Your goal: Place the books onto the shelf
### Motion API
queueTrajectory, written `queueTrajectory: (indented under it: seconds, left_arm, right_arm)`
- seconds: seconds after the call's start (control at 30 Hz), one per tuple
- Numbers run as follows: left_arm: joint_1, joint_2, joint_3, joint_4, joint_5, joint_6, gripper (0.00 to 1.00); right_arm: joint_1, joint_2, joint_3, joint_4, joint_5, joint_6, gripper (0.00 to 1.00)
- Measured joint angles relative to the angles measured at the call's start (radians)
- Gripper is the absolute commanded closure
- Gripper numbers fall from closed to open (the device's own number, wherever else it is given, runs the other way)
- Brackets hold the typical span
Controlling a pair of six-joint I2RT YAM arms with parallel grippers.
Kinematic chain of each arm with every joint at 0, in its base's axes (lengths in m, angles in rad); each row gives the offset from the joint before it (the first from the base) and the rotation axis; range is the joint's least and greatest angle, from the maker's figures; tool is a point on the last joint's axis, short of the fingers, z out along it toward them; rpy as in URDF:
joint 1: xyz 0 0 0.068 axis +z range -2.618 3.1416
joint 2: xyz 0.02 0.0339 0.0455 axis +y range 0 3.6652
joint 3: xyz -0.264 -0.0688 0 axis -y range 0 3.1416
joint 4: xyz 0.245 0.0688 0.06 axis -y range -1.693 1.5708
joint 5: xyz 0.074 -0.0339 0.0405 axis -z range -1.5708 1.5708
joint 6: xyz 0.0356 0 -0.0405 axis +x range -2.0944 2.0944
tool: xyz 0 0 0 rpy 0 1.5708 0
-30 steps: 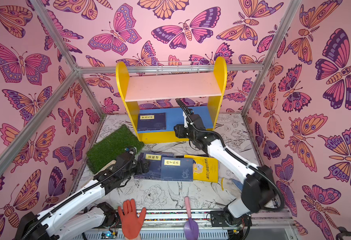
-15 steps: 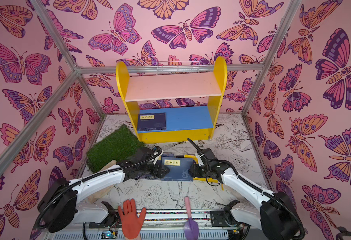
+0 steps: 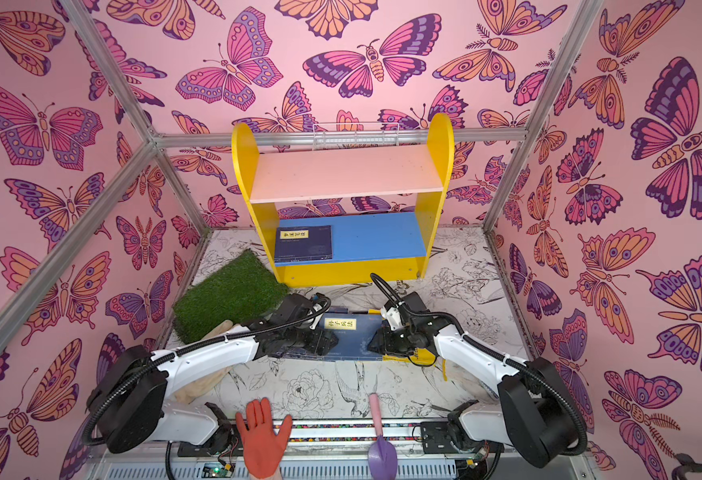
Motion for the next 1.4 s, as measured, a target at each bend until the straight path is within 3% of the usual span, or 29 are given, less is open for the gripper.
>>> queueTrajectory:
  seconds: [0.1, 0.3, 0.43, 0.57, 0.83, 1.17, 1.4]
  left_arm:
    - [0.002, 0.002, 0.005, -0.018, -0.068, -0.019, 0.37]
    - [0.008, 0.006, 0.006, -0.037, -0.131, -0.057, 0.80]
    - [0.008, 0.022, 0.019, -0.031, -0.147, -0.084, 0.90]
    - [0.008, 0.044, 0.037, -0.024, -0.174, -0.103, 1.00]
    - [0.006, 0.048, 0.038, -0.001, -0.190, -0.114, 1.00]
    - [0.016, 0.047, 0.027, 0.040, -0.138, -0.114, 1.00]
    - [0.021, 0.047, 0.024, 0.045, -0.125, -0.113, 1.00]
  right_arm:
    - [-0.003, 0.019, 0.063, 0.020, -0.011, 0.014, 0.57]
    - [-0.007, 0.061, 0.115, 0.191, -0.088, 0.077, 0.57]
    - [-0.006, 0.132, 0.132, 0.258, -0.093, 0.098, 0.59]
    - [-0.012, 0.184, 0.134, 0.264, -0.076, 0.115, 0.69]
    - [-0.040, 0.154, 0.111, 0.257, -0.076, 0.115, 0.86]
    - [-0.077, 0.042, 0.040, 0.214, -0.146, 0.075, 0.81]
    - [-0.083, -0.020, 0.017, 0.182, -0.148, 0.053, 0.90]
